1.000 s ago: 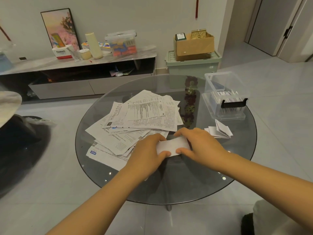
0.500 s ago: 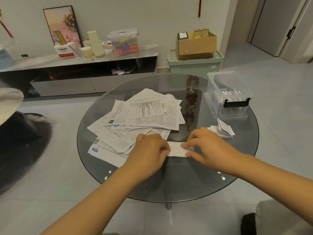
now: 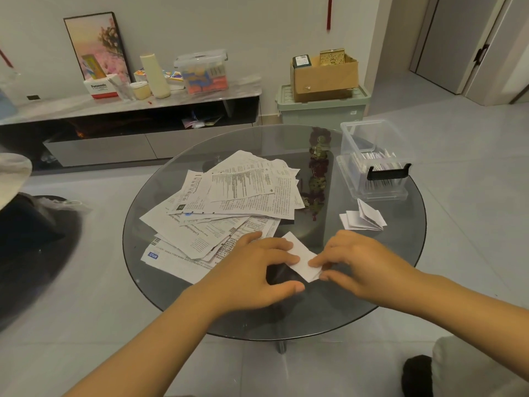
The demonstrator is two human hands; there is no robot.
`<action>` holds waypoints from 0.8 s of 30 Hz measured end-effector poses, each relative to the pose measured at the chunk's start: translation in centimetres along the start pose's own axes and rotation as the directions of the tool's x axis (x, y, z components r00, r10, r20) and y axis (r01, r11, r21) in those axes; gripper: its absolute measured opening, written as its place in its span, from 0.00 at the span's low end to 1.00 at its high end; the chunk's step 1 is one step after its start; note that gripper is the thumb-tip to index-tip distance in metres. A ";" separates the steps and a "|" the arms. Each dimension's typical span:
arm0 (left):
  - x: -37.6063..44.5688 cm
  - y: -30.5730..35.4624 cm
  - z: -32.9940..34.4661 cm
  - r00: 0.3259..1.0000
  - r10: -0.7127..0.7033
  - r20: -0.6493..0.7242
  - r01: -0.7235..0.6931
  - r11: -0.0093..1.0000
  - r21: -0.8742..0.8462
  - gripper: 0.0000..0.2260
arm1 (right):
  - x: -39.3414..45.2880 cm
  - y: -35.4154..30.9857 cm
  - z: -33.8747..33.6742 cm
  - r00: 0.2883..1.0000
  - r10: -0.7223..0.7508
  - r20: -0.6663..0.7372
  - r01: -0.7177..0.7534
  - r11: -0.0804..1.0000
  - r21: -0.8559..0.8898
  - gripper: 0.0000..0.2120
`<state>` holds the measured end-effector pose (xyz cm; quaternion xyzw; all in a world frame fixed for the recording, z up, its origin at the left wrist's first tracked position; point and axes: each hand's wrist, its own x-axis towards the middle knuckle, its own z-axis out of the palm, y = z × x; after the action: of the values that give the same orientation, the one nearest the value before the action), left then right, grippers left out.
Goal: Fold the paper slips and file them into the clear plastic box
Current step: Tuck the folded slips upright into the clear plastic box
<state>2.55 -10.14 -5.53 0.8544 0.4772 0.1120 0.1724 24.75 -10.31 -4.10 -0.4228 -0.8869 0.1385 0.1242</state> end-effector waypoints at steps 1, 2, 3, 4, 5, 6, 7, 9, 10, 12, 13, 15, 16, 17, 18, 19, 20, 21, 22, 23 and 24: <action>0.1 0.1 0.0 1.000 -0.003 0.003 0.003 1.000 -0.001 0.27 | 0.1 0.0 -0.1 1.000 0.006 -0.014 -0.006 1.000 0.017 0.13; 0.1 0.2 -0.1 1.000 -0.002 0.002 0.002 1.000 0.001 0.28 | 0.2 0.0 -0.1 1.000 0.010 -0.023 -0.009 0.999 0.035 0.13; 0.2 0.4 -0.1 1.000 0.008 -0.004 -0.008 1.000 0.012 0.29 | 0.3 0.0 -0.2 0.999 0.011 -0.032 -0.009 0.998 0.055 0.12; 0.2 0.6 -0.1 1.000 0.022 -0.013 -0.022 0.999 0.031 0.30 | 0.5 -0.1 -0.2 0.999 0.013 -0.041 -0.010 0.997 0.077 0.11; 0.3 0.8 0.0 0.999 0.040 -0.026 -0.038 0.998 0.055 0.30 | 0.7 -0.2 -0.3 0.999 0.018 -0.047 -0.014 0.995 0.099 0.10; 0.4 0.9 0.0 0.998 0.055 -0.038 -0.052 0.996 0.075 0.30 | 0.8 -0.4 -0.4 0.998 0.026 -0.049 -0.020 0.993 0.117 0.10; 0.5 1.0 0.1 0.997 0.065 -0.051 -0.060 0.994 0.089 0.30 | 1.0 -0.5 -0.5 0.998 0.034 -0.048 -0.027 0.991 0.131 0.09; 0.8 1.2 0.3 0.995 0.072 -0.066 -0.065 0.992 0.105 0.28 | 1.2 -0.8 -0.9 0.998 0.046 -0.046 -0.038 0.985 0.166 0.09; 0.9 1.2 0.4 0.995 0.067 -0.070 -0.059 0.993 0.103 0.25 | 1.4 -0.9 -1.1 0.998 0.044 -0.049 -0.035 0.982 0.184 0.08; 0.9 1.1 0.4 0.994 0.060 -0.093 -0.054 0.996 0.072 0.19 | 1.8 -1.1 -1.2 0.997 0.041 -0.067 -0.026 0.978 0.206 0.07; 0.9 1.0 0.4 0.992 0.057 -0.110 -0.052 0.998 0.043 0.16 | 2.1 -1.1 -1.2 0.996 0.046 -0.081 -0.028 0.978 0.208 0.07; 0.9 0.9 0.4 0.989 0.026 -0.146 -0.031 0.999 -0.036 0.14 | 2.5 -1.1 -1.1 0.991 0.069 -0.113 -0.044 0.977 0.208 0.07; 0.9 0.8 0.5 0.987 -0.005 -0.162 -0.007 0.997 -0.074 0.14 | 2.7 -1.0 -1.0 0.990 0.084 -0.118 -0.058 0.977 0.207 0.07; 1.0 0.7 0.6 0.984 -0.038 -0.172 0.021 0.995 -0.099 0.13 | 3.0 -0.9 -0.7 0.989 0.099 -0.109 -0.076 0.976 0.204 0.08; 1.1 0.6 0.6 0.981 -0.064 -0.182 0.044 0.993 -0.114 0.11 | 3.1 -0.8 -0.4 0.989 0.113 -0.095 -0.092 0.976 0.199 0.09; 1.1 0.5 0.7 0.978 -0.078 -0.193 0.055 0.991 -0.120 0.08 | 3.3 -0.7 -0.2 0.989 0.122 -0.083 -0.105 0.976 0.189 0.11; 1.2 0.4 0.7 0.975 -0.093 -0.200 0.068 0.990 -0.126 0.08 | 3.5 -0.5 0.3 0.989 0.131 -0.071 -0.116 0.977 0.180 0.13; 1.3 0.4 0.8 0.973 -0.107 -0.202 0.080 0.987 -0.136 0.09 | 3.6 -0.5 0.6 0.988 0.140 -0.067 -0.127 0.977 0.173 0.15; 1.4 0.3 0.9 0.972 -0.121 -0.203 0.090 0.984 -0.152 0.11 | 3.7 -0.4 1.0 0.986 0.150 -0.069 -0.137 0.977 0.166 0.17; 1.5 0.3 0.9 0.970 -0.133 -0.205 0.098 0.980 -0.170 0.13 | 3.8 -0.3 1.3 0.984 0.163 -0.072 -0.150 0.975 0.162 0.18; 1.6 0.3 1.0 0.969 -0.140 -0.206 0.101 0.977 -0.186 0.14 | 4.0 -0.3 1.6 0.981 0.178 -0.075 -0.165 0.974 0.156 0.19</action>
<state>3.94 -9.12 -6.28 0.7880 0.5328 0.2353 0.1995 21.59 -7.57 -5.11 -0.4930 -0.8280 0.1957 0.1820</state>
